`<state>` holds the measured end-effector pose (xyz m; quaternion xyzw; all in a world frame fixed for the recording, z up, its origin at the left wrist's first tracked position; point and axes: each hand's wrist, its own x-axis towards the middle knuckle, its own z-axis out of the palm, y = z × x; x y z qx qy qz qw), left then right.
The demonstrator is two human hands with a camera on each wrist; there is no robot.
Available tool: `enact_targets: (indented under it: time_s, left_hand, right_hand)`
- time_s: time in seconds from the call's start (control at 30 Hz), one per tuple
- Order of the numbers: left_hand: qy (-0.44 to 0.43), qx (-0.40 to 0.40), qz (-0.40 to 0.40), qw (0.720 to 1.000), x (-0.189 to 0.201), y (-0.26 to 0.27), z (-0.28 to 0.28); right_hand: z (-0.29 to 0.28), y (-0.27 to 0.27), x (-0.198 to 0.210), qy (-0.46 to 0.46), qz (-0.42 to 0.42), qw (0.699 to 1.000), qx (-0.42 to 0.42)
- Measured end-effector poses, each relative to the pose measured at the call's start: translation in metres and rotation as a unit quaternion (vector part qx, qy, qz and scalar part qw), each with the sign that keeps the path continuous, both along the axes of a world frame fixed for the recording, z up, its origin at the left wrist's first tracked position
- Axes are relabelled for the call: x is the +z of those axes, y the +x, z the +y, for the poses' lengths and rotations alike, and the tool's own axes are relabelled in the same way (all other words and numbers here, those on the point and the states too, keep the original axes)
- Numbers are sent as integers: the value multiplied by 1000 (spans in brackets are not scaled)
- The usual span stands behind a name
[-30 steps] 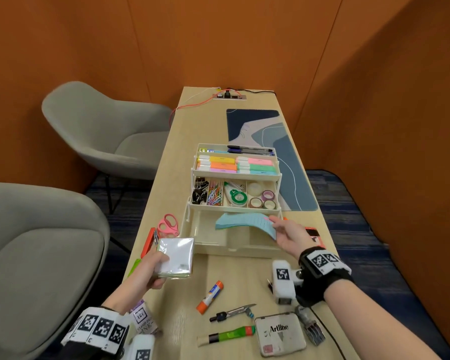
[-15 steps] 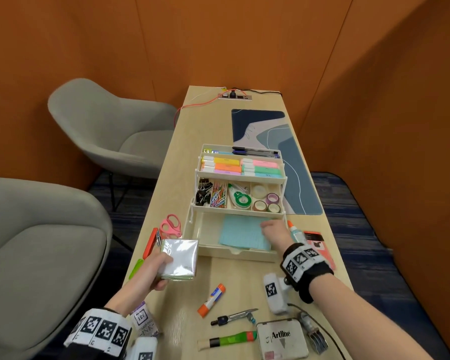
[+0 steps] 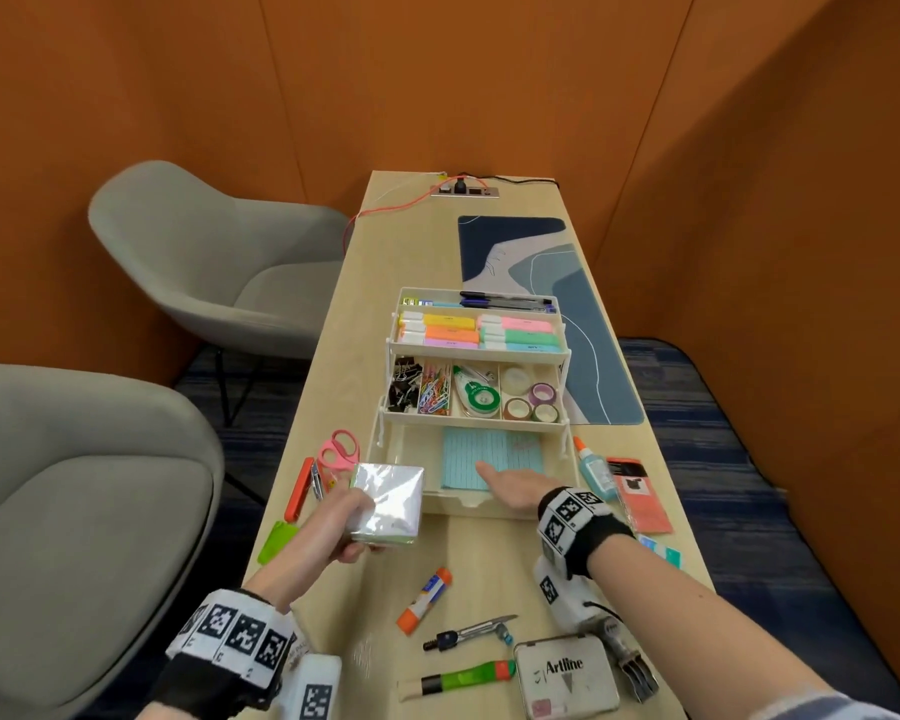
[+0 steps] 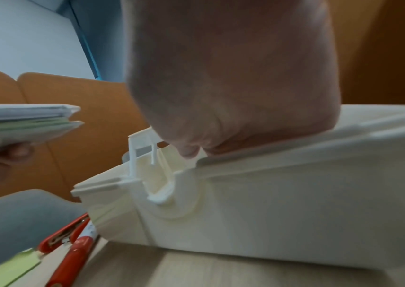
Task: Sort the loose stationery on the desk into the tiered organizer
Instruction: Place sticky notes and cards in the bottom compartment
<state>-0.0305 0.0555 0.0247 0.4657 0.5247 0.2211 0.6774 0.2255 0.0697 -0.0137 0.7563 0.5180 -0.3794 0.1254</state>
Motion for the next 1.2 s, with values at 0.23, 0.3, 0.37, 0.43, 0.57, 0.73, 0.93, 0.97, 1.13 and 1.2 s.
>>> enact_targets:
  time_s: [0.23,0.3,0.37,0.43,0.57,0.73,0.93,0.97,1.13,1.2]
  left_hand:
    - [67,-85,160,981,3,68,24]
    - [42,-121,162,978,3,91,33]
    - [-41,-117,110,986,1,109,43]
    - [-159,-75,24,984,-1,124,53]
    - [-275,-28,-50,960,-10,143,73]
    - [-247,-38,1,968,-28,166,78]
    - [-120,-18,93,988,-64,183,83]
    - [-100,-14,98,990,-64,185,83]
    - [-30,-55,185,981,-63,182,81]
    - [1,-82,246,966,-59,180,81]
  right_hand:
    - [-63,10,16,274,-17,960,64]
    - [-85,13,19,323,-15,945,37]
    - [-104,17,18,354,-13,935,16]
    - [-121,22,13,367,-11,930,-2]
    - [-148,33,10,373,2,927,-43]
    - [-164,48,13,353,-53,927,-112]
    - [-163,72,1,280,-88,903,-313]
    - [-162,73,-3,276,-76,905,-315]
    - [-153,75,-12,202,-143,938,-244]
    - [-151,75,-15,207,-125,933,-267]
